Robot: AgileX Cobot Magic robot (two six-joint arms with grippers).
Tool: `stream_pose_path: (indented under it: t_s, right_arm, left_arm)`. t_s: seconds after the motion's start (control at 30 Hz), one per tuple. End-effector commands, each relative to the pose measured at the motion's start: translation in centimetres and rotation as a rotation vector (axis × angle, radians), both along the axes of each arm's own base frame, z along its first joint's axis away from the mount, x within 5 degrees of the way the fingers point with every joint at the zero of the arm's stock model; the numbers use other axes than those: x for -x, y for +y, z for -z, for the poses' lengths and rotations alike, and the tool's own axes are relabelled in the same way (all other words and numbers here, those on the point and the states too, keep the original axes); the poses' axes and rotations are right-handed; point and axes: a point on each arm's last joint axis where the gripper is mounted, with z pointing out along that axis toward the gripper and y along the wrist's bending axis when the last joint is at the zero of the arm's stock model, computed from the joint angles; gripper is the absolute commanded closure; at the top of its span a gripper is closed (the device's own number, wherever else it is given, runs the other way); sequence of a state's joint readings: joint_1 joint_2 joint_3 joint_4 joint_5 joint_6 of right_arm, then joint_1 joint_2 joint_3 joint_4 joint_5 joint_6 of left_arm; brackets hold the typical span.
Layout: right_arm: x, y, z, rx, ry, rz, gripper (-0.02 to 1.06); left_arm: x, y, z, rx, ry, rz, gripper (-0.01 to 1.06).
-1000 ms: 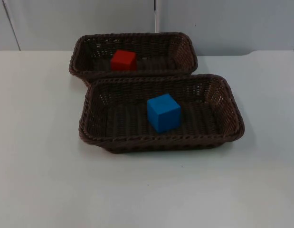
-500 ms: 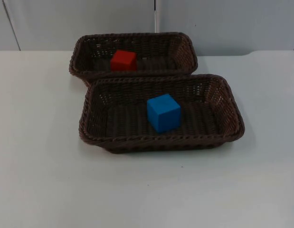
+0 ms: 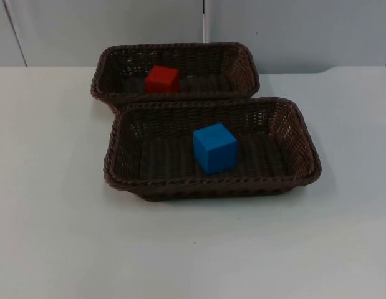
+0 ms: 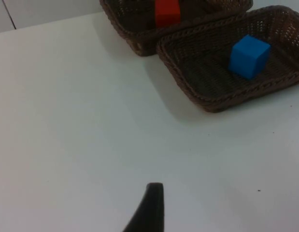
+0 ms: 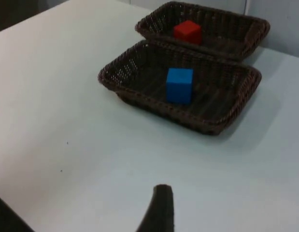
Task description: Pick up one cube with the left hand and place it into the upper basket. Pick up one cube with the right hand and place it into the lower basket.
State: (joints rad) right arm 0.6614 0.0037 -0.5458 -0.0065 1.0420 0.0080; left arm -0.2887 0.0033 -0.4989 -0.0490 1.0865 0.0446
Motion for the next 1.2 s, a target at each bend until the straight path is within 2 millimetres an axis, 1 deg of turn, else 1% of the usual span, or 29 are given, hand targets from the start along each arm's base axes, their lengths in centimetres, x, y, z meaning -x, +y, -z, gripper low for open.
stream_pose_path:
  t_s: [0.0,0.07,0.73,0.77,0.8,0.87,0.9,0.93,0.97,1.17]
  right_arm:
    - [0.04,0.03,0.37,0.008,0.02,-0.004,0.33]
    - [-0.14,0.1,1.13,0.039,0.05,0.0,0.33]
    - [-0.18,0.08,1.19,0.044,0.049,0.004,0.32]
    - [-0.18,0.08,1.19,0.044,0.049,0.004,0.3]
    - [-0.18,0.08,1.19,0.044,0.049,0.004,0.26]
    - [-0.18,0.08,1.19,0.044,0.049,0.004,0.15]
    - [-0.18,0.08,1.19,0.044,0.049,0.004,0.07]
    - [-0.18,0.08,1.19,0.044,0.049,0.004,0.07]
    - [-0.18,0.08,1.19,0.044,0.049,0.004,0.0]
    - [-0.18,0.07,1.19,0.044,0.049,0.004,-0.01]
  left_arm:
    - [-0.06,0.03,0.05,0.006,-0.008,-0.008,0.22]
    - [-0.06,0.03,0.05,0.002,-0.009,-0.005,0.22]
    - [-0.06,0.03,0.05,0.003,-0.009,-0.006,0.21]
    - [-0.06,0.03,0.05,0.003,-0.009,-0.006,0.17]
    - [-0.06,0.03,0.05,0.003,-0.009,-0.006,0.12]
    - [-0.06,0.03,0.05,0.003,-0.009,-0.006,-0.01]
    - [-0.06,0.03,0.05,0.003,-0.009,-0.006,0.0]
    - [-0.06,0.03,0.05,0.003,-0.009,-0.006,0.0]
    - [-0.06,0.03,0.05,0.003,-0.009,-0.006,0.0]
    - [-0.06,0.03,0.05,0.003,-0.009,-0.006,0.0]
